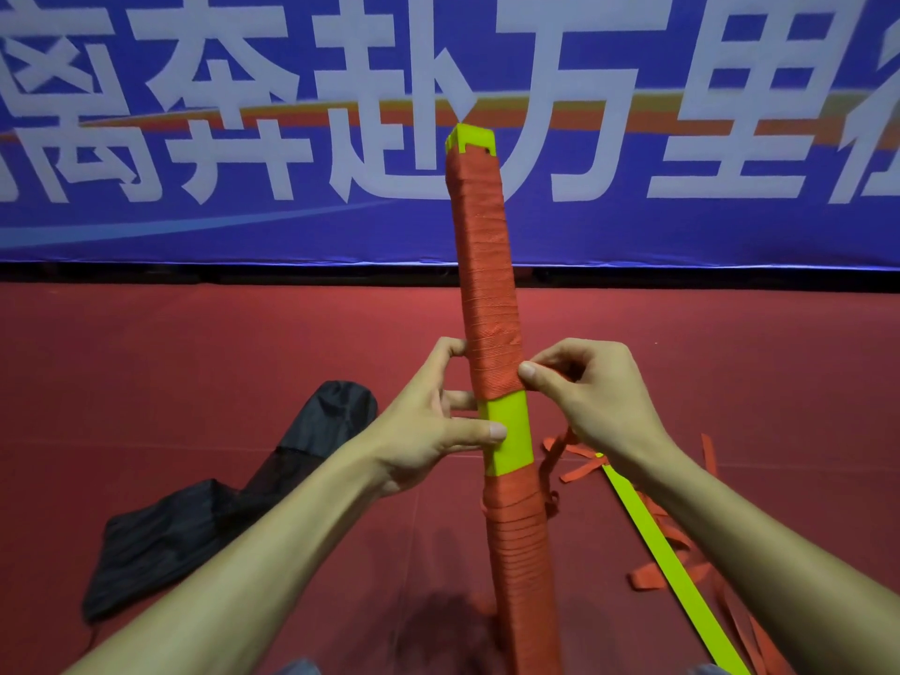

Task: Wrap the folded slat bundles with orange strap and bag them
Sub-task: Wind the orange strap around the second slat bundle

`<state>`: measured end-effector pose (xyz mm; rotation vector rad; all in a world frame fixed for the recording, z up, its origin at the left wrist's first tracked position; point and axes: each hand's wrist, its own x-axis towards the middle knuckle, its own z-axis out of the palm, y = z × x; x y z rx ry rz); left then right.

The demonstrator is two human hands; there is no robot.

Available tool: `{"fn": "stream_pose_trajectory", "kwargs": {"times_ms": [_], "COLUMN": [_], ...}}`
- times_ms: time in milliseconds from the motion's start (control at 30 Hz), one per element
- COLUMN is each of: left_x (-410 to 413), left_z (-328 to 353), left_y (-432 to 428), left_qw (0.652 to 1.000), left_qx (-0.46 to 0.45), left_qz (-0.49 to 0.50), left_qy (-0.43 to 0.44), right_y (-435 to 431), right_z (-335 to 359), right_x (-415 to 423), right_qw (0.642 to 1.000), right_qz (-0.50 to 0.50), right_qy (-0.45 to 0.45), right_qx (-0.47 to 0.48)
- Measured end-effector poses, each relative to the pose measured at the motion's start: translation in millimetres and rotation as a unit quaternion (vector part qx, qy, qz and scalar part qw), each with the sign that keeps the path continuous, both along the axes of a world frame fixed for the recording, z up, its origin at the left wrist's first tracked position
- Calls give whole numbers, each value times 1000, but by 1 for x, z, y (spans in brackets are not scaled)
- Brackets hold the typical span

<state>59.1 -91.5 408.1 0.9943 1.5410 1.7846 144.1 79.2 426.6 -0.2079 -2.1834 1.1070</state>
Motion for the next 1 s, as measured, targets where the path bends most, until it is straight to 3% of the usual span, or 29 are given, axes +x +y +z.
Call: {"fn": "stream_pose_trajectory", "kwargs": {"times_ms": [433, 633, 867, 1000], "left_x": [6, 1, -6, -1], "left_z": [-2, -2, -5, -5], "left_y": [3, 1, -4, 0], "left_qw": [998, 993, 988, 980], "left_qx": [-16, -8, -8, -16], "left_qz": [55, 116, 150, 189], "left_qy": [22, 23, 29, 54], "right_y": [0, 16, 15, 4], "right_z": [-4, -7, -6, -6], "right_x": [0, -2, -2, -2], "right_qw": [999, 998, 996, 997], "right_qz": [-30, -45, 16, 13], "right_qy": [2, -43, -72, -79], "right_qx": [35, 2, -50, 17]}}
